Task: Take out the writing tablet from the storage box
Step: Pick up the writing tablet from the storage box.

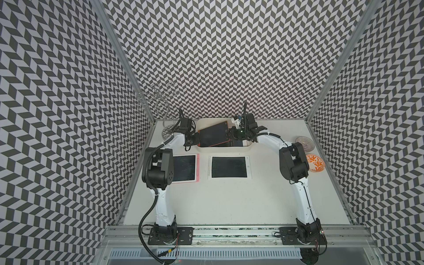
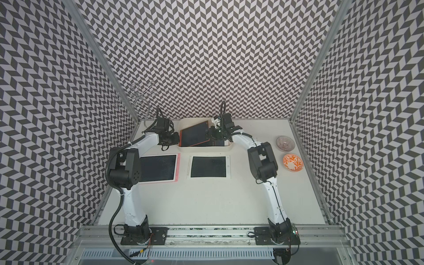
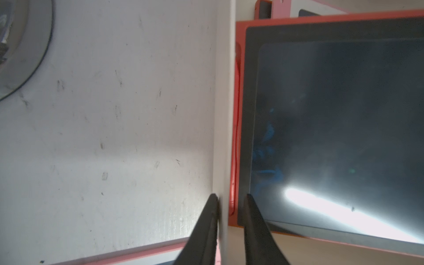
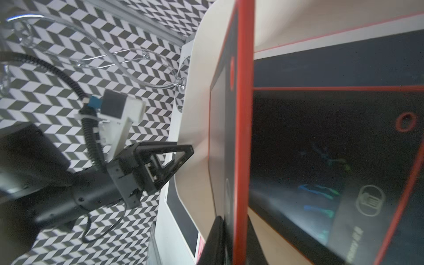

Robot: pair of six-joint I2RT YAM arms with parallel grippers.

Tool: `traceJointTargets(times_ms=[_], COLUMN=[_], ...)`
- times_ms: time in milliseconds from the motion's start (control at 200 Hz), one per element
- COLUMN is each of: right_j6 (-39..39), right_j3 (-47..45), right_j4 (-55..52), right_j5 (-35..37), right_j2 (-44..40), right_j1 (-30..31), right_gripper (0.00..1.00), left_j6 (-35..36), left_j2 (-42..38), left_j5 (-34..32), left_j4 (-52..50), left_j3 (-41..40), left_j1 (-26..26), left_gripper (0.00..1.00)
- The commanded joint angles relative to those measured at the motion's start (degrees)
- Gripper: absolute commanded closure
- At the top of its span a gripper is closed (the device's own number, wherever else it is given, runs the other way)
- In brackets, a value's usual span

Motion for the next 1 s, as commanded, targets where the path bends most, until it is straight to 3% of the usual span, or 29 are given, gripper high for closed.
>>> traceJointTargets(times_ms=[0,90,416,746,906,961,996], right_j6=[4.5,7.42,9.15,11.19,11.26,11.85,12.37], right_j3=[-2.75,-4.59,-8.22,-16.06,-19.33,-21.1,-22.51], right_j4=[9.66,12.55,13.96,15.43,14.42,15.01,15.68], right_j5=[-4.16,-6.64,-5.66,-3.76,-3.53,-4.07,-4.62], right_j2=[-4.86,-5.98,-10.71,-18.67,-22.53,-24.05,-25.14], right_j1=[-0.86,-1.79,-3.17,-3.35,-3.53,-3.52,-3.48], right_gripper=[0.93,1.0,1.0,1.0,1.0,1.0,1.0], left_j6=[-0.01,-0.23,-0.76,-1.55,-1.88,-1.99,-2.08], left_j2=[-0.53,-0.74,-2.08,-6.11,-9.27,-10.49,-11.34], left_j5=[1.33,1.64,1.68,2.23,2.24,2.57,2.56], left_j4=[-0.57,-0.57,-0.22,0.13,0.18,-0.09,-0.3], left_j3=[0.82,0.91,0.65,0.43,0.19,0.12,0.14], left_j1=[-0.87,-0.52,-0.16,0.65,0.65,0.65,0.77], left_gripper=[0.78,0.78,0.73,0.38,0.15,0.02,0.01])
